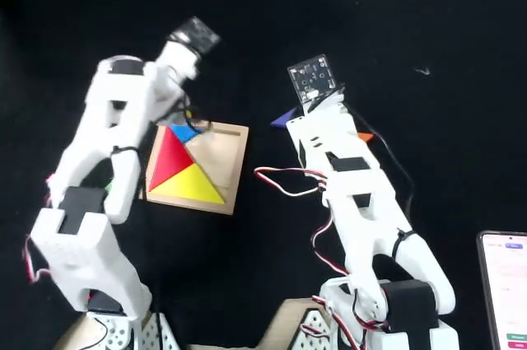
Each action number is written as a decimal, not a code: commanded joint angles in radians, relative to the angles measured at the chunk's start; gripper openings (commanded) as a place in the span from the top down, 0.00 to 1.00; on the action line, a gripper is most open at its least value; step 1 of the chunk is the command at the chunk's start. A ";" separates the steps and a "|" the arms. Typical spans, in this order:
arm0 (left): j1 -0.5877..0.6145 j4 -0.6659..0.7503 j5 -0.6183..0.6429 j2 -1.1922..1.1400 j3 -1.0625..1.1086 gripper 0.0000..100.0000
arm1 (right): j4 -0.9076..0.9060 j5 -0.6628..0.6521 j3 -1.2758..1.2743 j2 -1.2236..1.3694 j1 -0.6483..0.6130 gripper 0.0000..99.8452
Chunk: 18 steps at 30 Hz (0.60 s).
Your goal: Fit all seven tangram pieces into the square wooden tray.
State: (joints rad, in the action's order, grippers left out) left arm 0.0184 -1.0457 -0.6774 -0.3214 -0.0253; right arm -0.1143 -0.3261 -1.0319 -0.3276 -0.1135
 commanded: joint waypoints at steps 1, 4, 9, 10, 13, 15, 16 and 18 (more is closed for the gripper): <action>0.073 -0.206 0.021 0.150 -0.148 0.80 | 0.020 0.003 0.007 -0.031 -0.015 0.99; 0.142 -0.275 0.023 0.241 -0.127 0.80 | 0.020 0.003 0.007 -0.031 -0.015 0.99; 0.234 -0.250 0.026 0.347 0.045 0.80 | 0.020 0.003 0.007 -0.031 -0.015 0.99; 0.248 -0.210 0.043 0.347 0.099 0.80 | 0.020 0.003 0.007 -0.031 -0.015 0.99; 0.283 -0.061 0.144 0.334 0.254 0.79 | 0.018 0.003 0.007 -0.031 -0.015 0.99; 0.311 0.006 0.181 0.331 0.337 0.79 | 0.018 0.003 0.007 -0.031 -0.015 0.99; 0.326 0.021 0.181 0.339 0.372 0.79 | 0.018 0.003 0.007 -0.031 -0.015 0.99; 0.360 0.026 0.183 0.342 0.418 0.79 | 0.018 0.003 0.007 -0.031 -0.015 0.99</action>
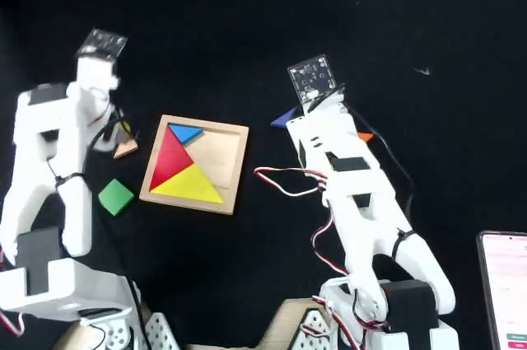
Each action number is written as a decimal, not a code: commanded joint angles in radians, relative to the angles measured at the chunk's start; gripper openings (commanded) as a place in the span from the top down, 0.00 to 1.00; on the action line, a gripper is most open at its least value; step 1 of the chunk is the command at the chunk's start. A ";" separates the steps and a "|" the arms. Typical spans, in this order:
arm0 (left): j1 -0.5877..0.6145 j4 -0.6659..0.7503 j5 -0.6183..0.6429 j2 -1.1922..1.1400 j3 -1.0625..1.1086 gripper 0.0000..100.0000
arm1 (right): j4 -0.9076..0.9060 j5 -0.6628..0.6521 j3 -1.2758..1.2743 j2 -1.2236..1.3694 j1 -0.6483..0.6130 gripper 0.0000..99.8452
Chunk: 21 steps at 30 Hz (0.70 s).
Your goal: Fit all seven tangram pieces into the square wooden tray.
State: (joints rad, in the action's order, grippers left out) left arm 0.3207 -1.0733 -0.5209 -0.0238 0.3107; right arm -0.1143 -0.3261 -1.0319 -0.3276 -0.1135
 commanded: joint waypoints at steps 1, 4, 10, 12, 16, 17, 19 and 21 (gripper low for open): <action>0.074 0.048 0.028 0.046 0.097 0.79 | 0.018 0.003 0.007 -0.031 -0.015 0.99; 0.136 -0.034 0.029 0.068 0.124 0.79 | 0.017 0.003 0.007 -0.031 -0.017 0.99; 0.216 -0.032 0.041 0.170 0.283 0.75 | 0.017 0.003 0.007 -0.031 -0.017 0.99; 0.214 0.017 -0.011 0.199 0.355 0.69 | 0.015 0.003 0.007 -0.031 -0.017 0.99; 0.166 0.048 -0.124 0.253 0.415 0.68 | 0.015 0.003 0.007 -0.031 -0.021 0.99; 0.150 0.048 -0.161 0.272 0.417 0.68 | 0.015 0.003 0.007 -0.031 -0.026 0.99; 0.116 0.046 -0.193 0.307 0.421 0.68 | 0.015 0.003 0.007 -0.031 -0.028 0.99; 0.082 0.025 -0.196 0.341 0.433 0.68 | 0.015 0.003 0.007 -0.031 -0.026 0.99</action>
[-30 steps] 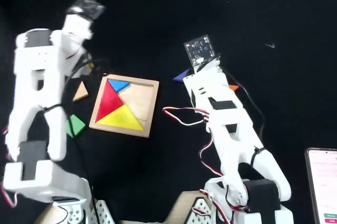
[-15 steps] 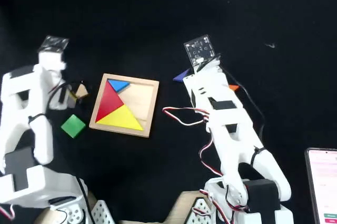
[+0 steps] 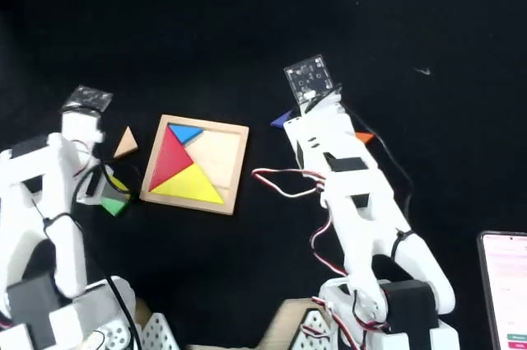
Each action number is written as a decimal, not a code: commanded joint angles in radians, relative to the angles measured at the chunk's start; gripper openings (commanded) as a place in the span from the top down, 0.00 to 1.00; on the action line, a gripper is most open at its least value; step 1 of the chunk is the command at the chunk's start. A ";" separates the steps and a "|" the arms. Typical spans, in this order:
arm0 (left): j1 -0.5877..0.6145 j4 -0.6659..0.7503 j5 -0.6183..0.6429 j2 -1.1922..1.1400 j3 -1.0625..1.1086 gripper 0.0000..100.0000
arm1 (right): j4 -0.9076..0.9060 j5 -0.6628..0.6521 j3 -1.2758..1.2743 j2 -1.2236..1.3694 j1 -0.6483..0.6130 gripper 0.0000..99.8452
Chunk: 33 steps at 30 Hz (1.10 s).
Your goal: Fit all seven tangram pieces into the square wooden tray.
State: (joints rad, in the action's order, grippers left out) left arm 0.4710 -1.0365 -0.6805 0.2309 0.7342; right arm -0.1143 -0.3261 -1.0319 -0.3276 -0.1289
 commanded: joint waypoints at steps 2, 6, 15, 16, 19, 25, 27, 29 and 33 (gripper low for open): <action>-0.102 -0.021 -0.044 0.104 0.036 0.68 | 0.015 0.003 0.007 -0.031 -0.011 0.99; -0.137 0.031 -0.098 0.117 0.108 0.68 | 0.015 0.003 0.007 -0.031 -0.011 0.99; -0.114 0.097 -0.169 0.112 0.147 0.68 | 0.014 0.003 0.007 -0.031 -0.011 0.99; -0.101 0.097 -0.192 0.104 0.145 0.68 | 0.014 0.003 0.007 -0.031 -0.011 0.99; -0.070 0.097 -0.221 0.048 0.120 0.68 | 0.014 0.003 0.007 -0.031 -0.011 0.99; -0.071 0.094 -0.222 -0.097 0.053 0.68 | 0.014 0.003 0.007 -0.031 -0.011 0.99; -0.073 0.095 -0.222 -0.106 0.035 0.68 | 0.014 0.003 0.007 -0.031 -0.011 0.99; -0.074 0.097 -0.222 -0.112 0.021 0.68 | 0.014 0.003 0.007 -0.031 -0.011 0.99; -0.082 0.098 -0.226 -0.130 0.002 0.68 | 0.014 0.003 0.007 -0.031 -0.011 0.99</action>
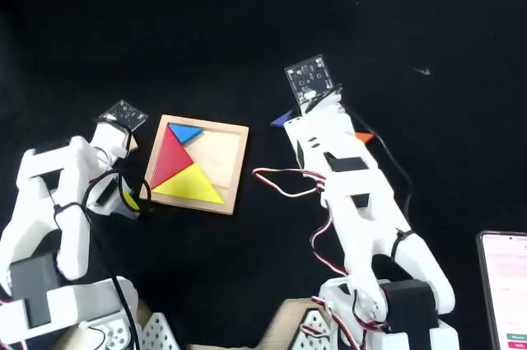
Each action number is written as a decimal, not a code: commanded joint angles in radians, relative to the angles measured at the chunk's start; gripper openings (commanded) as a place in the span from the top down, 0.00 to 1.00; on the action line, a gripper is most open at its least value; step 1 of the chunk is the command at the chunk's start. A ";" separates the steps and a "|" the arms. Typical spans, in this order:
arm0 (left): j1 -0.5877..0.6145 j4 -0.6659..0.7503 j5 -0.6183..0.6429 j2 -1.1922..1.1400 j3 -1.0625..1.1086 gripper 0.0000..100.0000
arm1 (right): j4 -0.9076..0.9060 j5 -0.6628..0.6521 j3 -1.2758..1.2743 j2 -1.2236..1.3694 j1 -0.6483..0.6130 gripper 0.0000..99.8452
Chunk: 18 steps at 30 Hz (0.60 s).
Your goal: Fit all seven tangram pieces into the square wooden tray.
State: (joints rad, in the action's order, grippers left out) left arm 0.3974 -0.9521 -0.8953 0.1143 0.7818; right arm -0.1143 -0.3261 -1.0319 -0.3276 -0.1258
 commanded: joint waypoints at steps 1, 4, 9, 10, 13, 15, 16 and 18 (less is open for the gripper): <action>-0.008 0.014 -0.020 -0.029 -0.053 0.68 | 0.014 0.003 0.007 -0.031 -0.014 0.99; -0.004 0.003 -0.031 -0.101 -0.116 0.68 | 0.014 0.003 0.007 -0.031 -0.014 0.99; 0.001 -0.064 -0.035 -0.235 -0.239 0.75 | 0.014 0.003 0.007 -0.031 -0.014 0.99; 0.001 -0.084 -0.035 -0.249 -0.263 0.76 | 0.014 0.003 0.007 -0.031 -0.014 0.99; 0.001 -0.124 -0.032 -0.250 -0.303 0.77 | 0.014 0.003 0.007 -0.031 -0.014 0.99; 0.001 -0.133 -0.031 -0.232 -0.312 0.78 | 0.014 0.003 0.007 -0.031 -0.014 0.99; 0.001 -0.132 -0.031 -0.218 -0.311 0.78 | 0.014 0.003 0.007 -0.031 -0.014 0.99; 0.001 -0.133 -0.029 -0.181 -0.303 0.78 | 0.014 0.003 0.007 -0.031 -0.014 0.99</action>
State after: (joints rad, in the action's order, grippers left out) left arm 0.3959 -1.0779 -0.9214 -0.1343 0.5286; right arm -0.1143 -0.3261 -1.0319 -0.3276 -0.1258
